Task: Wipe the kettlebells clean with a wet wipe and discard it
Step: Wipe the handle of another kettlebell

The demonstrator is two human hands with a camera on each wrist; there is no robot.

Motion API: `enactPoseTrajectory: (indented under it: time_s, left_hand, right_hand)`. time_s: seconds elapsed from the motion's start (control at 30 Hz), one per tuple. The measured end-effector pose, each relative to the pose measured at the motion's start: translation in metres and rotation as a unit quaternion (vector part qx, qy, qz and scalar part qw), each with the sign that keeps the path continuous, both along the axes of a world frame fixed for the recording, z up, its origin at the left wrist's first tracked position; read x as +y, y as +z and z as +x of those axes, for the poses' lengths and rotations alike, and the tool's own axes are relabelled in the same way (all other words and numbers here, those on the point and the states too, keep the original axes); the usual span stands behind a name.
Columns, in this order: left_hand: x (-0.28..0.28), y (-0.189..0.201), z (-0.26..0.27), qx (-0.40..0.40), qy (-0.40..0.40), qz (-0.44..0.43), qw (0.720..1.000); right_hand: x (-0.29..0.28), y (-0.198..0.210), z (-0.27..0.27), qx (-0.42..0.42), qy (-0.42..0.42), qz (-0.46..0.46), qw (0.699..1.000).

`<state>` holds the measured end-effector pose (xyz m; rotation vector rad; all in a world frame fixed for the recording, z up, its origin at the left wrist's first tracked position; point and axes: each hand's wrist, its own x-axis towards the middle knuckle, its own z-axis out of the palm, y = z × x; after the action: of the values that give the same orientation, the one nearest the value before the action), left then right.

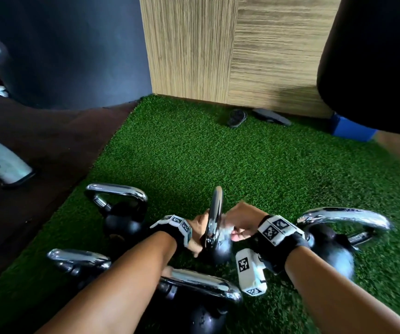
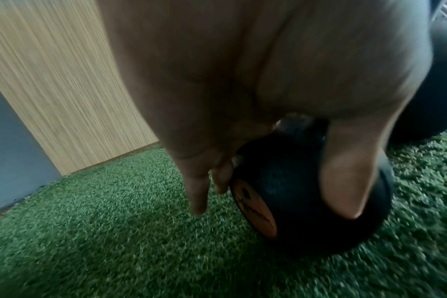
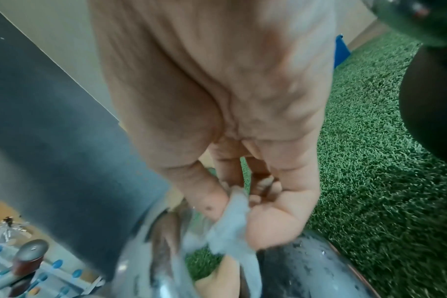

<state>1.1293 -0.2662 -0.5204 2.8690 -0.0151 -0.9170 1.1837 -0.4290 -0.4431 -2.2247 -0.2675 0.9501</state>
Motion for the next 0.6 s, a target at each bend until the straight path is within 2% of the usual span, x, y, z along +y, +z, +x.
enactPoseTrajectory:
  time_s: [0.1, 0.2, 0.27, 0.3, 0.4, 0.47, 0.6]
  left_hand:
    - [0.005, 0.02, 0.006, -0.053, 0.022, 0.003, 0.998]
    - [0.017, 0.05, 0.02, -0.166, 0.062, 0.028, 0.984]
    - [0.02, 0.072, 0.027, -0.232, 0.052, 0.016, 0.971]
    - [0.019, 0.082, 0.03, -0.247, 0.014, 0.01, 0.969]
    - [0.013, 0.101, 0.036, -0.211, -0.11, 0.027, 0.971]
    - [0.009, 0.106, 0.04, -0.214, -0.115, 0.05, 0.969]
    - [0.009, 0.106, 0.029, -0.257, -0.058, 0.059, 0.963]
  right_hand:
    - [-0.004, 0.009, -0.015, 0.067, 0.032, 0.001, 0.997]
    - [0.0, 0.023, -0.023, 0.102, 0.077, 0.013, 0.992]
    - [0.003, 0.032, -0.024, 0.071, 0.134, -0.026, 0.988]
    - [0.005, 0.033, -0.023, 0.043, 0.133, -0.048, 0.989]
    - [0.011, 0.028, -0.023, -0.076, 0.111, -0.117, 0.984]
    - [0.015, 0.024, -0.025, -0.11, 0.103, -0.123, 0.981]
    - [0.012, 0.02, -0.03, -0.163, 0.105, -0.138, 0.971]
